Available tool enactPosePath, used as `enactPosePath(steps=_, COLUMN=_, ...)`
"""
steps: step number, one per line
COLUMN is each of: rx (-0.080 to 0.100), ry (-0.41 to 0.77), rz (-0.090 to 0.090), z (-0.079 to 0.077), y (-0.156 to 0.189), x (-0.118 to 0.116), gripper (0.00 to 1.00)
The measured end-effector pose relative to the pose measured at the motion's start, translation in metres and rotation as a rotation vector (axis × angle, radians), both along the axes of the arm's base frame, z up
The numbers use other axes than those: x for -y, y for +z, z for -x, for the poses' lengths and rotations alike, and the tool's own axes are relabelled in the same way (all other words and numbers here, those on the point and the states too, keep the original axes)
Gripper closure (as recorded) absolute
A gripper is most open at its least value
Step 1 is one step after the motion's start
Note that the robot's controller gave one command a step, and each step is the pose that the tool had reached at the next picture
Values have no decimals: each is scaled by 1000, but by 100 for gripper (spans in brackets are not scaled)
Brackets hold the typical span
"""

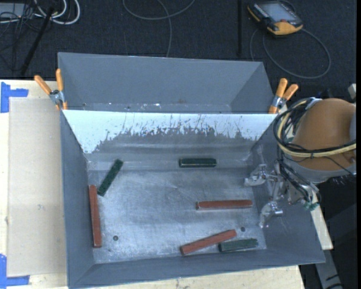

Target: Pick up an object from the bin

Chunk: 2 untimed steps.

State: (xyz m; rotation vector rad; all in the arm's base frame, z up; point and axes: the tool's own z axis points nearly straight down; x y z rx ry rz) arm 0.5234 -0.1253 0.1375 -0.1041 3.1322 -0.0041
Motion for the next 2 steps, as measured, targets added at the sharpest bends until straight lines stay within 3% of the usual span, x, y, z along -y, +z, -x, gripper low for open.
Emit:
enactPosePath(steps=1, rx=-8, ry=63, rz=-2, z=-8, y=-58, x=5, gripper=100)
enactPosePath(steps=2, rx=-8, ry=63, rz=-2, z=-8, y=-58, x=5, gripper=100)
